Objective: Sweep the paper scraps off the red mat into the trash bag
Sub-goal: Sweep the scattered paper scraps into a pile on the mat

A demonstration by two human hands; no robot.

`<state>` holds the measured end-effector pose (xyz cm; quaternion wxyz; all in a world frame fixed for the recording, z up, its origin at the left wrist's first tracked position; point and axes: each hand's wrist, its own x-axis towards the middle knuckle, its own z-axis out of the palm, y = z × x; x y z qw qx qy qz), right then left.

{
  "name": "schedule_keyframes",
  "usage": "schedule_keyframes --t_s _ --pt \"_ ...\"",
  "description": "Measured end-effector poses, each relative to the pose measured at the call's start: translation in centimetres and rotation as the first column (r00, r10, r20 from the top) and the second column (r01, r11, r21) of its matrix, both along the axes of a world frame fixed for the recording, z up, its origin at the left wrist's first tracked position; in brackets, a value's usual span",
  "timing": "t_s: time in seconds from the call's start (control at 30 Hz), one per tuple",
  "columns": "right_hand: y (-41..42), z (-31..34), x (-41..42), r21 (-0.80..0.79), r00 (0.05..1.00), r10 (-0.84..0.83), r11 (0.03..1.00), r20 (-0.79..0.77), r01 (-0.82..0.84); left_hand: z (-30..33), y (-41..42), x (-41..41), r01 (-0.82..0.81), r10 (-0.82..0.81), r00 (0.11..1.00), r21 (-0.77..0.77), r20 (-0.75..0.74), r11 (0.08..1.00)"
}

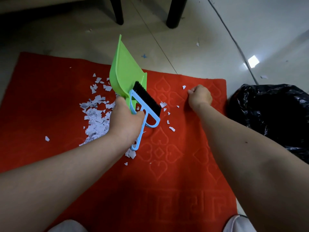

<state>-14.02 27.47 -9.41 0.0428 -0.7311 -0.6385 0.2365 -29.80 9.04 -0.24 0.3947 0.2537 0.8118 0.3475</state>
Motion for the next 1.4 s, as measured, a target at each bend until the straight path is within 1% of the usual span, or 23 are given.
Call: schedule_keyframes --t_s 0.07,0.17,0.23,0.33,0.47,0.53,0.6,0.67,0.7,0.73,0.77,0.8,0.87,0.9,1.0,1.07,1.1,1.13,1.2,1.23,1.27,1.33,1.4 --pt "-0.1 0.0 0.1 0.029 0.999 0.0 1.0 -0.037 0.001 0.0 0.2 0.0 -0.007 0.007 1.0 0.003 0.016 1.0" --pt "0.0 0.1 -0.2 0.073 0.99 -0.005 0.997 -0.144 0.016 0.1 0.5 0.1 0.001 -0.001 1.0 0.012 -0.003 1.0" --pt "0.3 0.0 -0.8 0.082 0.987 0.014 0.997 -0.161 -0.001 0.1 0.7 0.2 0.006 -0.006 1.0 0.018 -0.01 1.0" --pt "0.7 -0.2 -1.7 0.066 0.993 0.028 0.998 -0.118 -0.021 0.1 0.7 0.2 0.003 -0.003 1.0 0.013 -0.006 1.0" --pt "0.9 -0.2 -2.3 0.049 0.996 0.093 0.994 0.007 -0.093 0.1 0.7 0.2 -0.002 0.002 1.0 0.014 0.007 1.0" --pt "1.0 0.0 -2.3 0.034 0.995 0.101 0.994 0.004 -0.101 0.2 0.7 0.2 0.001 -0.001 1.0 0.017 0.008 1.0" --pt "0.8 0.2 -2.0 0.021 0.995 0.04 0.999 -0.093 -0.038 0.2 0.7 0.1 0.003 -0.003 1.0 0.017 0.013 1.0" --pt "0.0 0.6 -1.7 0.009 0.962 -0.047 0.999 -0.268 0.051 0.2 0.7 0.0 0.002 -0.002 1.0 0.014 0.012 1.0" --pt "-0.7 0.9 -1.5 -0.002 0.932 -0.062 0.998 -0.356 0.066 0.2 0.7 -0.1 -0.001 0.001 1.0 0.014 0.011 1.0" --pt "-1.6 1.4 -1.4 -0.028 0.901 -0.056 0.998 -0.43 0.049 0.3 0.7 -0.1 -0.006 0.006 1.0 0.017 0.01 1.0" --pt "-2.6 2.0 -1.4 -0.063 0.876 -0.028 0.998 -0.482 -0.003 0.3 0.8 -0.1 -0.011 0.01 1.0 0.022 0.006 1.0" --pt "-3.5 2.5 -1.4 -0.096 0.866 0.017 0.993 -0.5 -0.075 0.3 0.8 -0.1 -0.012 0.013 1.0 0.026 -0.002 1.0" --pt "-5.0 3.0 -1.2 -0.098 0.882 0.122 0.978 -0.456 -0.186 0.4 0.8 -0.1 -0.011 0.012 1.0 0.031 -0.023 0.999" --pt "-5.5 3.3 -1.1 -0.077 0.894 0.152 0.976 -0.421 -0.202 0.4 0.8 -0.1 -0.01 0.011 1.0 0.031 -0.029 0.999" --pt "-7.5 4.7 -0.8 0.007 0.918 0.166 0.984 -0.361 -0.176 0.6 0.9 -0.1 -0.027 0.028 0.999 0.04 -0.016 0.999" --pt "-9.3 5.7 -0.9 0.092 0.932 0.189 0.981 -0.309 -0.169 0.9 1.1 -0.1 -0.042 0.042 0.999 0.042 -0.006 0.998" --pt "-10.3 6.3 -1.1 0.151 0.928 0.261 0.962 -0.265 -0.227 1.1 1.2 0.0 -0.044 0.045 0.999 0.039 -0.007 0.998" --pt "-11.3 6.7 -1.4 0.198 0.905 0.369 0.923 -0.212 -0.33 1.3 1.4 0.2 -0.044 0.045 0.999 0.038 -0.013 0.998" --pt "-13.0 7.2 -2.3 0.258 0.81 0.579 0.8 -0.095 -0.542 1.7 1.6 0.6 -0.039 0.04 0.999 0.042 -0.019 0.998" --pt "-13.6 7.3 -2.7 0.287 0.773 0.633 0.746 -0.029 -0.6 1.9 1.6 0.8 -0.031 0.031 1.0 0.048 -0.004 0.998" --pt "-13.9 7.4 -3.0 0.32 0.759 0.65 0.712 0.036 -0.625 2.0 1.6 1.1 -0.016 0.016 1.0 0.051 0.017 0.999" --pt "-14.0 7.7 -3.1 0.385 0.776 0.617 0.689 0.132 -0.613 2.1 1.6 1.4 0.012 -0.016 0.998 0.059 0.068 0.998" --pt "-13.7 7.9 -2.6 0.449 0.792 0.579 0.666 0.191 -0.596 1.8 1.4 1.7 -0.004 -0.01 0.985 0.084 0.17 0.996"
